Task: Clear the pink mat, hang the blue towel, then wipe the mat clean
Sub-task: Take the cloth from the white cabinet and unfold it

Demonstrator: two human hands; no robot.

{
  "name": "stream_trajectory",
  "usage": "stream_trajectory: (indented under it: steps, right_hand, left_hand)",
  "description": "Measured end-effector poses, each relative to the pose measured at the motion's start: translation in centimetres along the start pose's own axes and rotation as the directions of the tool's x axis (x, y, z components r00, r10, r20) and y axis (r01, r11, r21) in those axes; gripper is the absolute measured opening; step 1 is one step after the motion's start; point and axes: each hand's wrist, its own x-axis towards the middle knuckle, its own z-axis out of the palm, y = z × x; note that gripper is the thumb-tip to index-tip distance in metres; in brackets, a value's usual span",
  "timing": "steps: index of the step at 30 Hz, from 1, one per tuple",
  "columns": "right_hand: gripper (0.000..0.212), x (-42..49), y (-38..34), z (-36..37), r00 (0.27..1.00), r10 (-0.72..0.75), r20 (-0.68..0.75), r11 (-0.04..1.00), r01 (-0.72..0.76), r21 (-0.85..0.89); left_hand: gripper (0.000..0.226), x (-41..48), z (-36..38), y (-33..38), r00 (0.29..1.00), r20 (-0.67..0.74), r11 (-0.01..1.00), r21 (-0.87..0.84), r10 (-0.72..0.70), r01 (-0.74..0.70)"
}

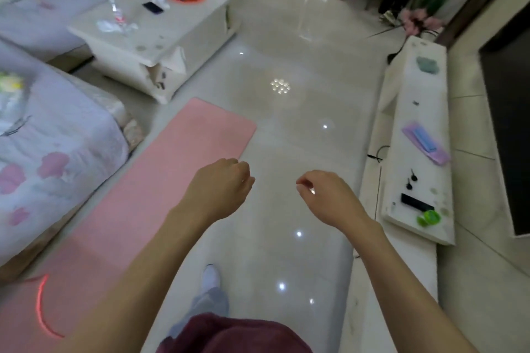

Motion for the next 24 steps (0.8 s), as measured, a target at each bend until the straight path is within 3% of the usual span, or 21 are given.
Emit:
stream_trajectory:
  steps: [11, 17, 24]
  right_hand:
    - [0.024, 8.9, 0.3, -3.4, 0.973, 0.225, -0.051, 0.973, -0.222, 0.057]
    - [0.023, 12.4, 5.4, -4.9, 0.926, 0.368, -0.086, 0.925, -0.355, 0.134]
    - [0.023, 21.0, 14.2, -9.1, 0.914, 0.384, -0.131, 0.915, -0.357, 0.190]
  left_hand:
    - [0.030, 14.7, -3.2, -2.8, 0.956, 0.097, 0.956, 0.080, 0.276, -0.283]
    - [0.031, 22.3, -2.2, 0.4, 0.911, 0.196, 0.918, 0.090, 0.364, -0.386]
    - [0.030, 34.6, -1.7, 7.3, 0.903, 0.193, 0.910, 0.087, 0.383, -0.405]
